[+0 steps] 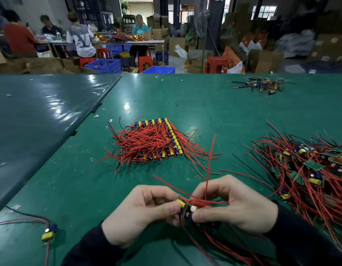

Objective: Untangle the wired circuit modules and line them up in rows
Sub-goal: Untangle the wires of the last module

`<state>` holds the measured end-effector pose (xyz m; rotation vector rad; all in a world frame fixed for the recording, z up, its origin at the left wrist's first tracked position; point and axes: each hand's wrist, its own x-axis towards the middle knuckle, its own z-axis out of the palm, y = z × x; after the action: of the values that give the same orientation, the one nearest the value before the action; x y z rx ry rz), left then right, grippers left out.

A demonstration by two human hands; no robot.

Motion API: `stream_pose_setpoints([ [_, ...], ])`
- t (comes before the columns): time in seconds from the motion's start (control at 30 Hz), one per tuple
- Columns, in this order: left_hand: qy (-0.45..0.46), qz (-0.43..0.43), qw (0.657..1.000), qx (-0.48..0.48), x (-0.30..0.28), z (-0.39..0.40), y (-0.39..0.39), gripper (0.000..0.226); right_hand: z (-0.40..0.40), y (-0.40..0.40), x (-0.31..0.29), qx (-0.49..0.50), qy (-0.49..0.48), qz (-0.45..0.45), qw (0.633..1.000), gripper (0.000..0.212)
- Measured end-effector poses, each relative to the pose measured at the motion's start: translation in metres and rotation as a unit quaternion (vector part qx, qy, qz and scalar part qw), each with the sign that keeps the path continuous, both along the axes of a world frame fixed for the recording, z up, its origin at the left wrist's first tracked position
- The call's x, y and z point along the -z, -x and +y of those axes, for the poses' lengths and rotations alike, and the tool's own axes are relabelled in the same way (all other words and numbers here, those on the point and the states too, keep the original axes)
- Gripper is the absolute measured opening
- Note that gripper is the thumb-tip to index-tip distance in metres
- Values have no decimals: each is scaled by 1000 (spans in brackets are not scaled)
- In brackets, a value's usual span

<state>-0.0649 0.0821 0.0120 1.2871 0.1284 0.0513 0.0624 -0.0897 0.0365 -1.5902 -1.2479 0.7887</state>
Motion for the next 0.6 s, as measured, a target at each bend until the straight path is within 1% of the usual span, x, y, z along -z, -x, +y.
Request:
stream_pose_setpoints([
  [0.03, -8, 10, 1000, -16, 1, 1, -1, 44, 0, -2, 2, 19, 9, -33, 999, 12],
  [0.07, -11, 24, 999, -40, 1, 1, -2, 35, 1, -4, 4, 46, 17, -68, 996, 16],
  [0.1, -10, 37, 997, -68, 2, 1, -3, 27, 1, -6, 5, 78, 24, -102, 991, 16],
  [0.13, -8, 50, 994, -100, 3, 2, -3, 25, 0, -9, 5, 111, 27, -130, 985, 14],
  [0.23, -21, 43, 982, -182, 5, 8, -5, 34, -5, -18, 7, 214, 44, -221, 951, 11],
  [0.27, -28, 33, 979, -200, 4, 10, -4, 33, -6, -21, 7, 243, 51, -243, 938, 9],
  [0.3, -31, 26, 976, -214, 4, 12, -4, 31, -8, -24, 7, 265, 60, -260, 927, 13],
  [0.4, -2, 16, 970, -243, 2, 14, -5, 29, -11, -29, 6, 286, 74, -303, 906, 37],
  [0.5, 45, 9, 966, -255, 1, 15, -5, 29, -12, -30, 4, 283, 44, -319, 903, 64],
  [0.53, 55, 5, 962, -268, 1, 14, -5, 27, -12, -30, 3, 297, 17, -317, 901, 67],
  [0.6, 71, -14, 949, -308, 0, 15, -5, 17, -11, -31, 1, 354, -53, -300, 884, 65],
])
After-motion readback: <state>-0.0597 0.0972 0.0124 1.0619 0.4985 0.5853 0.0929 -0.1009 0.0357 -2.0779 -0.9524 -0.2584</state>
